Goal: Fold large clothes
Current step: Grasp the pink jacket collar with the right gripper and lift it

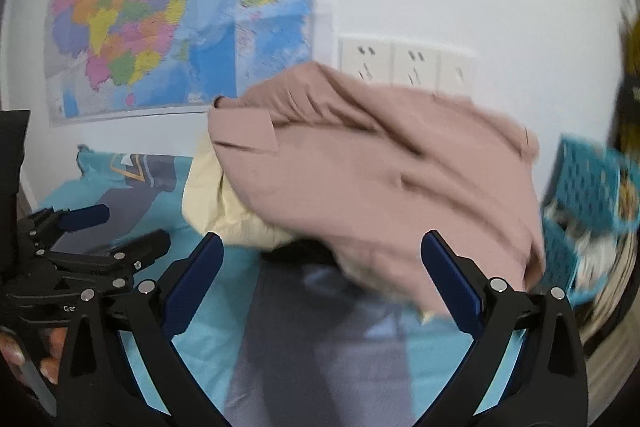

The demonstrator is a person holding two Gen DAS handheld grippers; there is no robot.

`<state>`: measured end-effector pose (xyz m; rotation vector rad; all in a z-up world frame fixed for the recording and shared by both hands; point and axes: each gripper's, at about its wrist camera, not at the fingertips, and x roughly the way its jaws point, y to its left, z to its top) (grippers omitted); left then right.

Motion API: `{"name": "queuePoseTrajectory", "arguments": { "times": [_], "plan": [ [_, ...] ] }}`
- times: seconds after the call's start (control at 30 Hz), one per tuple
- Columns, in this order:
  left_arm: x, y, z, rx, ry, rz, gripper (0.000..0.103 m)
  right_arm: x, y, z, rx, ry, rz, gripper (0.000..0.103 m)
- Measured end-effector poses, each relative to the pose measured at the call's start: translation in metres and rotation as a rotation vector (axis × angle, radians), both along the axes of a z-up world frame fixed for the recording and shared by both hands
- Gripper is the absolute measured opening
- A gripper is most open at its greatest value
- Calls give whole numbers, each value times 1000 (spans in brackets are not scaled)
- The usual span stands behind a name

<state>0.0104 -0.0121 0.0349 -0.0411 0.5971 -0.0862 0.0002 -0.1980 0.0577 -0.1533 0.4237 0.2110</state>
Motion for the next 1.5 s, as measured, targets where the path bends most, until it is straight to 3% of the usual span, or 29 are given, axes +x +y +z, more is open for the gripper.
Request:
{"name": "queuePoseTrajectory", "arguments": {
  "times": [0.17, 0.3, 0.5, 0.7, 0.73, 0.8, 0.83, 0.87, 1.2, 1.4, 1.5],
  "plan": [
    [19, 6, 3, -10, -6, 10, 96, 51, 26, 35, -165, -64, 81, 97],
    [35, 12, 4, -4, -5, 30, 96, 108, 44, 46, -253, -39, 147, 97],
    [57, 22, 0, -10, 6, 57, 96, 194, 78, 37, -463, 1, 217, 97],
    [75, 30, -10, -21, 30, 54, 96, 243, 86, 22, -489, 97, 305, 97],
    [77, 31, -11, -25, 30, 52, 96, 248, 85, 20, -480, 119, 323, 94],
    [80, 31, -14, -34, 29, 35, 96, 251, 82, 24, -435, 151, 359, 57],
    [81, 32, -15, -36, 27, 27, 96, 251, 80, 27, -422, 163, 360, 31],
    [83, 33, -16, -42, 26, 14, 96, 249, 77, 32, -406, 164, 366, 18],
    [94, 24, -10, -94, -51, -171, 96, 182, -26, 159, -120, -56, 276, 12],
    [90, -6, -19, -22, -91, -278, 96, 154, -70, 191, -14, -96, 222, 12],
    [94, -11, -23, -41, -84, -307, 96, 134, -87, 206, 15, -134, 224, 12]
  ]
}}
